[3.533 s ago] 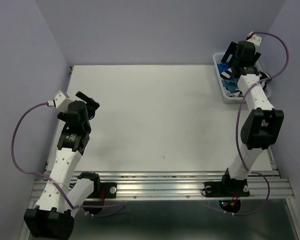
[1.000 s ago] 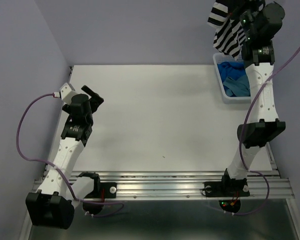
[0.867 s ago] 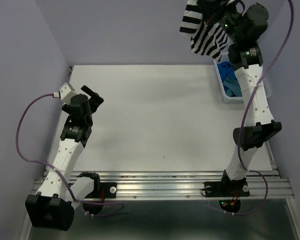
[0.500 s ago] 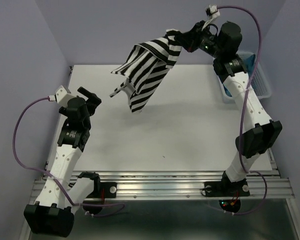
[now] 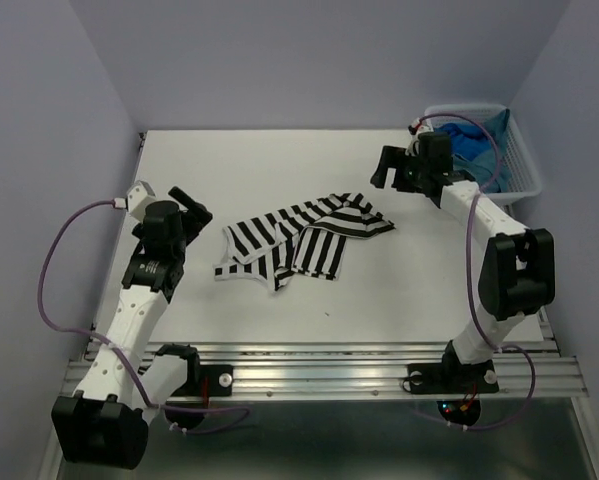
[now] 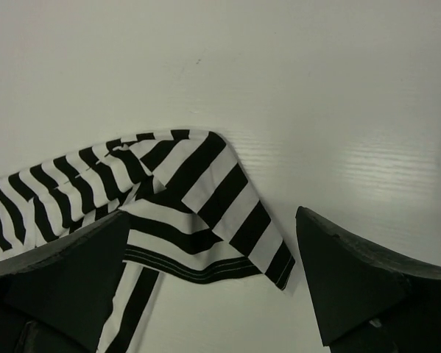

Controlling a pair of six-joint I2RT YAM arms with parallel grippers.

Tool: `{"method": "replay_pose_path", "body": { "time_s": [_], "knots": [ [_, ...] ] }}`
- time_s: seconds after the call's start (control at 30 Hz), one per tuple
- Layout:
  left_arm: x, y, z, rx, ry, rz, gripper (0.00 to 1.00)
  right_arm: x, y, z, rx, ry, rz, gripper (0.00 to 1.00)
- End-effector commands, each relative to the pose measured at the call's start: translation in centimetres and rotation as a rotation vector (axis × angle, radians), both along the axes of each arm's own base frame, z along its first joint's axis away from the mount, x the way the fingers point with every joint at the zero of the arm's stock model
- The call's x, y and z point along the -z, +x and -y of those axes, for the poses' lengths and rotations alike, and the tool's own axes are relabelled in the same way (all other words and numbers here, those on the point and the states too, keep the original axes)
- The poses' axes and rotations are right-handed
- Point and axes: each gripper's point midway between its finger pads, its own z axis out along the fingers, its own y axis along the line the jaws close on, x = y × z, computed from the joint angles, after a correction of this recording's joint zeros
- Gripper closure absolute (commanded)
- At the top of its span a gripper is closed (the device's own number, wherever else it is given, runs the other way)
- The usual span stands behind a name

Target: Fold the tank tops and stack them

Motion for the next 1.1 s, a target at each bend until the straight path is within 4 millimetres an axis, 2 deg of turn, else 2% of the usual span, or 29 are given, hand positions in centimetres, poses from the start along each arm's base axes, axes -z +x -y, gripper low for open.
{"method": "replay_pose_path", "body": {
  "time_s": [0.0,0.03,0.07,0.1,0.13,0.2,0.27,0.4,0.47,0.63,0.73,0.9,1.07],
  "knots": [
    [5.1,-0.7,3.2,0.158,-0.076,-0.141,0.01,-4.3,-2.3,-1.5,0.003,-0.072,0.109,0.0],
    [5.8,-0.8,4.3,0.205,-0.102,-0.153,0.01,-2.9,-3.4,-1.9,-0.003,-0.088,0.079,0.0],
    [6.8,-1.0,4.7,0.223,-0.113,-0.174,0.01,-2.5,-4.2,-2.5,-0.005,-0.094,0.065,0.0],
    [7.8,-1.1,5.3,0.24,-0.127,-0.2,0.01,-1.9,-5.2,-4.0,-0.03,-0.102,0.052,0.0],
    [9.0,-1.3,5.7,0.253,-0.135,-0.221,0.01,-1.5,-5.9,-4.6,-0.031,-0.112,0.049,0.0],
    [10.7,-1.7,6.9,0.296,-0.142,-0.27,0.01,0.7,-7.4,-4.9,-0.021,-0.173,0.005,0.0],
    [11.2,-1.6,7.3,0.306,-0.134,-0.291,0.01,2.3,-8.4,-4.7,-0.007,-0.198,-0.052,0.0],
    [12.1,-0.8,8.5,0.332,-0.12,-0.328,0.03,4.0,-9.4,-3.6,0.048,-0.211,-0.097,0.0],
    [12.0,-0.3,9.2,0.348,-0.118,-0.328,0.05,4.4,-9.5,-2.8,0.092,-0.228,-0.101,0.0],
    [13.9,-0.1,10.0,0.369,-0.104,-0.401,0.13,5.0,-9.1,-0.1,0.251,-0.299,-0.092,0.0],
    [14.9,-0.1,10.2,0.37,-0.105,-0.433,0.19,5.1,-8.9,0.3,0.287,-0.302,-0.093,0.0],
    [15.8,0.5,10.8,0.38,-0.089,-0.463,0.35,5.3,-8.3,0.4,0.308,-0.315,-0.093,0.0],
    [16.6,0.8,10.6,0.372,-0.071,-0.495,0.36,5.7,-8.3,1.0,0.321,-0.328,-0.1,0.0]
  ]
}}
